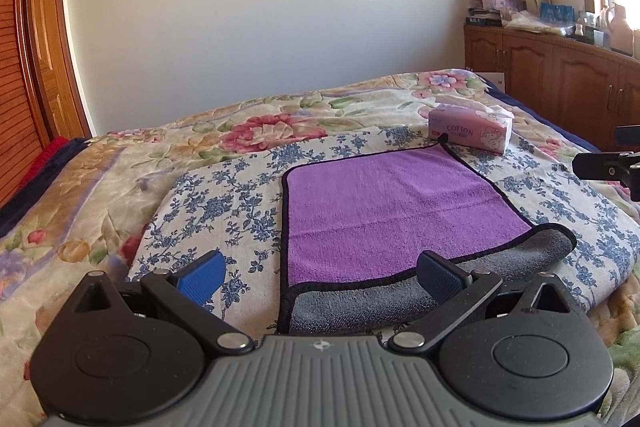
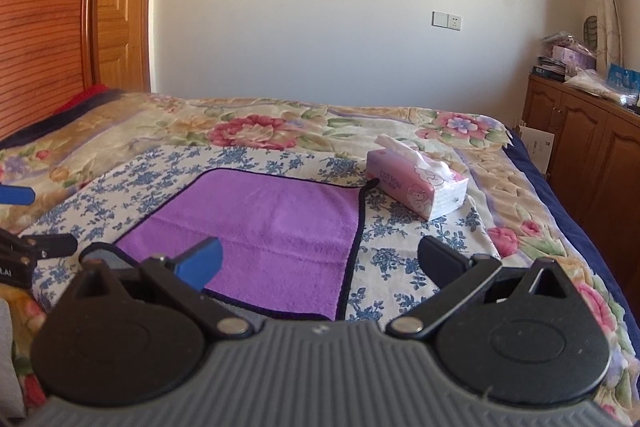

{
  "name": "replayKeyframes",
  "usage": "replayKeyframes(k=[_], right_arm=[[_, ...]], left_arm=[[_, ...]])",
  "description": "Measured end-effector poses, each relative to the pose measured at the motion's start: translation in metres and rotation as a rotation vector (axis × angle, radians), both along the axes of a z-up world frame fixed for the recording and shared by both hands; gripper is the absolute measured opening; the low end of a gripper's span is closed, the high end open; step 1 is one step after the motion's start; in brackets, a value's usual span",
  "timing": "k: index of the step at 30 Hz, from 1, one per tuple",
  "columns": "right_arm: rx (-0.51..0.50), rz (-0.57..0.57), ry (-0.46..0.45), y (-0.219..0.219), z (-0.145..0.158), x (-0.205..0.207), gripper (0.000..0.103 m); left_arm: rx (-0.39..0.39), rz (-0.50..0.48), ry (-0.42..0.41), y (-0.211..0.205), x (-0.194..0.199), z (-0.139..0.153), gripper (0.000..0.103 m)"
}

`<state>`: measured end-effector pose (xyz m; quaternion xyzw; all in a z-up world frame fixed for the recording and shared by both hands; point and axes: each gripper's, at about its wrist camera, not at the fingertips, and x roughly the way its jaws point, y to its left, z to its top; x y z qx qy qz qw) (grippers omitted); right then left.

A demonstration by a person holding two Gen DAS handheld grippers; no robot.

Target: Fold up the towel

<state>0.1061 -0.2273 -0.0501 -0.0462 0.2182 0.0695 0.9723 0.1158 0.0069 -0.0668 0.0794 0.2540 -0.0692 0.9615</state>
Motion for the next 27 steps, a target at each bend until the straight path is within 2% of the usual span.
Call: replayKeyframes(k=[5, 11, 18, 27], right_arm=[[-0.016, 0.016, 0.037, 0.003, -0.007, 0.01, 0.103], [-0.021, 0.037, 0.09, 0.006, -0.015, 0.019, 0.103], [-0.037, 0.062, 0.149, 0.009, -0.025, 0.027, 0.103], [-0.032, 0.066, 0.219, 0.007, -0.035, 0.038, 0.103]], left_arm=[[-0.019, -0.006, 0.029, 0.005, 0.013, -0.007, 0.102], [-0.043, 0.001, 0.077, 0.014, 0.027, -0.017, 0.096], [-0.053, -0.016, 0.097, 0.017, 0.04, -0.023, 0.089], [-0.105, -0.007, 0.15, 0.029, 0.057, -0.033, 0.066]])
